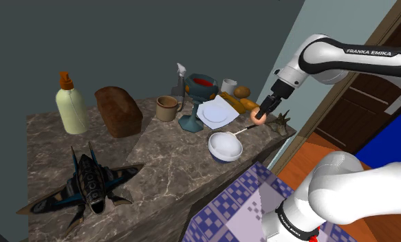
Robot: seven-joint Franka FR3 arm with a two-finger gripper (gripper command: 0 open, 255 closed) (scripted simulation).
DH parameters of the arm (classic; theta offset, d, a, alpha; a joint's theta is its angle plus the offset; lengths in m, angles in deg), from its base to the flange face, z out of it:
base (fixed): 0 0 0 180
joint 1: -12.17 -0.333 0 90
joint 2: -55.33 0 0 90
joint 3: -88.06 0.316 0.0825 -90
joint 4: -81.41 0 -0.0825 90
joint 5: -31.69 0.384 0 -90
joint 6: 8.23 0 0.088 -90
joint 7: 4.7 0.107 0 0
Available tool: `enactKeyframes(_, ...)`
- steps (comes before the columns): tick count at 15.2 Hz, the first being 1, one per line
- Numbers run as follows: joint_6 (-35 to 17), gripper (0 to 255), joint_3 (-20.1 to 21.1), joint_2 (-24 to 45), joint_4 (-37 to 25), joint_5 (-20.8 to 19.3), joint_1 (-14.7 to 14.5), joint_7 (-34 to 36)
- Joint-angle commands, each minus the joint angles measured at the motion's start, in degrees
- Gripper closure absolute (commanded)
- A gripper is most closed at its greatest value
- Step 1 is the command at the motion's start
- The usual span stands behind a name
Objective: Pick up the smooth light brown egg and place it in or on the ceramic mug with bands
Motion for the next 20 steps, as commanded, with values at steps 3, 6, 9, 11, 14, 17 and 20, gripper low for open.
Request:
enactKeyframes(3,3.1,255,0.9,-0.3,-3.0,0.5,-0.3,0.8)
enactKeyframes(6,3.2,255,1.6,1.2,-4.7,1.6,-1.5,1.7)
enactKeyframes(9,0.3,255,2.7,6.3,-7.3,4.3,-4.8,3.5)
enactKeyframes(11,-1.4,255,3.3,9.9,-9.4,6.1,-6.9,4.5)
enactKeyframes(14,-3.4,255,3.9,15.4,-13.1,8.7,-9.8,5.7)
enactKeyframes(17,-4.9,255,4.4,21.2,-17.4,11.4,-12.3,6.6)
enactKeyframes(20,-5.8,255,4.8,27.1,-22.3,14.1,-14.5,7.3)
